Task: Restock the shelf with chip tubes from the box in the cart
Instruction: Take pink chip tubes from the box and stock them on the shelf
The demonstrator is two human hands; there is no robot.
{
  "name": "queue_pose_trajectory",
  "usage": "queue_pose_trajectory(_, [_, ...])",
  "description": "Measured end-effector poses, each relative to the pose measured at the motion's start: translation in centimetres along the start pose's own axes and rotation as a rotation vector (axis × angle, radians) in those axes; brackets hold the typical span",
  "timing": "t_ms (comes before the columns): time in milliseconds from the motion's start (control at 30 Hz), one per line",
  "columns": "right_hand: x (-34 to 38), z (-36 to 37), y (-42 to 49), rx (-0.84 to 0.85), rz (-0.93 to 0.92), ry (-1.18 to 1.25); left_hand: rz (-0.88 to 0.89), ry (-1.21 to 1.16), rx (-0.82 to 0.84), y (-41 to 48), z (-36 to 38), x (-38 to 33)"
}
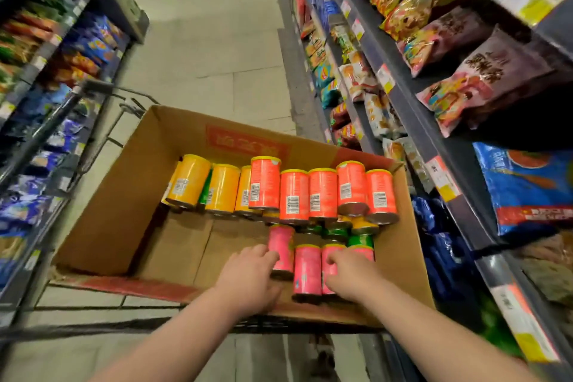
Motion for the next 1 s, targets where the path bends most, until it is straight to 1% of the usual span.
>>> queue_pose_trajectory(233, [-0.2,4.7,6.3,0.172,0.017,-0.001,-0.084,-0.007,0.197,5.0,3.6,1.4])
queue_pose_trajectory(333, [-0.5,6.8,7.9,0.245,0.06,0.041,-0.143,-0.059,0.277,6.5,5.6,2.3])
queue_pose_trajectory(400, [-0.8,8.0,8.6,0.273,0.088,0.079,-0.191,-0.136,0.303,7.5,6.8,2.9])
queue_pose_trajectory(500, [-1.0,9.3,9.4,0.278,0.133,0.166,-0.262,-0.296,0.317,8.7,7.9,3.4])
queue_pose_trajectory(633, [-1.0,10.2,10.0,0.209,0.18,0.32,-0.403,-0.558,0.313,10.2,9.3,3.9])
queue_pose_trajectory(733, [-1.2,10.6,10.4,0.189,0.219,0.365,-0.517,-0.694,0.304,11.1,10.2,4.1])
queue_pose_trajectory(900, [-0.9,10.9,10.9,0.158,0.256,0.418,-0.59,-0.774,0.271,12.2,11.5,4.2])
queue_pose_trajectory(1000, [-0.4,11.5,10.8,0.186,0.283,0.428,-0.636,-0.789,0.227,11.9,12.1,4.5])
Point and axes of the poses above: each hand's wrist, its own y-axis towards the middle knuckle, its own z-axis out of the palm, x = y × z, the point moved 9 cm from there along y, towards the middle knuckle, and after that the axes turned 1 degree about -z, right-handed, at the moved point
